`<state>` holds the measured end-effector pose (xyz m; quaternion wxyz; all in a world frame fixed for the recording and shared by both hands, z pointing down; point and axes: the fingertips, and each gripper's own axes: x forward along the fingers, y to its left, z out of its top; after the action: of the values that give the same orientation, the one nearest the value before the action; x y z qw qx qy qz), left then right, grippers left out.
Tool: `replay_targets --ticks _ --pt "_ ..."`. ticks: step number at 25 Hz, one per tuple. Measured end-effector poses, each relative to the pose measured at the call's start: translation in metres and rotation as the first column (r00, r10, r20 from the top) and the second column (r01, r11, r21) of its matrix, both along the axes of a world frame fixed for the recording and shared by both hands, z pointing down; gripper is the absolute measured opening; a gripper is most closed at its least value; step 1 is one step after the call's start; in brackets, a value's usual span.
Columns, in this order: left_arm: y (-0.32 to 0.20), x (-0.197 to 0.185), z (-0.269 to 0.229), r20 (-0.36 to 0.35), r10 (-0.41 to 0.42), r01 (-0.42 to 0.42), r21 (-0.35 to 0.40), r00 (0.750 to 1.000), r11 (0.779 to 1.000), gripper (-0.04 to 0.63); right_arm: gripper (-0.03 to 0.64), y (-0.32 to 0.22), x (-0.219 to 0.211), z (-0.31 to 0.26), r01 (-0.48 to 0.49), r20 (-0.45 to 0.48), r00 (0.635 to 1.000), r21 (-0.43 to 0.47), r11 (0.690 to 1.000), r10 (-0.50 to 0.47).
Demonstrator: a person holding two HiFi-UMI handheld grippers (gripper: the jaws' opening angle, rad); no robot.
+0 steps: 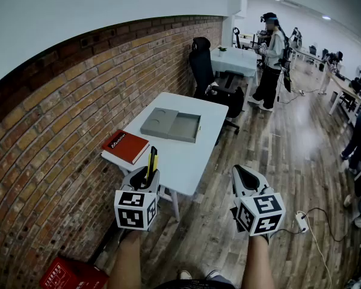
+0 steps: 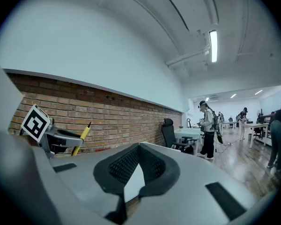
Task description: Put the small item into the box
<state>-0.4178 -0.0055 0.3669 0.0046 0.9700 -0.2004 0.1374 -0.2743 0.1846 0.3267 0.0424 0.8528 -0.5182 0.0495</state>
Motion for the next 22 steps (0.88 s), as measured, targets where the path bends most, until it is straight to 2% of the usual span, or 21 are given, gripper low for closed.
replay_targets --ticks 12,22 --pt "0.005 0.035 0.012 0.005 0.052 -0.052 -0.005 0.999 0.999 0.129 0.021 0.003 0.018 0.011 -0.021 0.003 1.0 -0.002 1.0 0.021" --pt "0.022 0.121 0.022 0.025 0.117 -0.117 0.002 0.993 0.993 0.129 0.021 0.02 0.089 0.026 -0.067 0.016 0.998 -0.005 0.998 0.067"
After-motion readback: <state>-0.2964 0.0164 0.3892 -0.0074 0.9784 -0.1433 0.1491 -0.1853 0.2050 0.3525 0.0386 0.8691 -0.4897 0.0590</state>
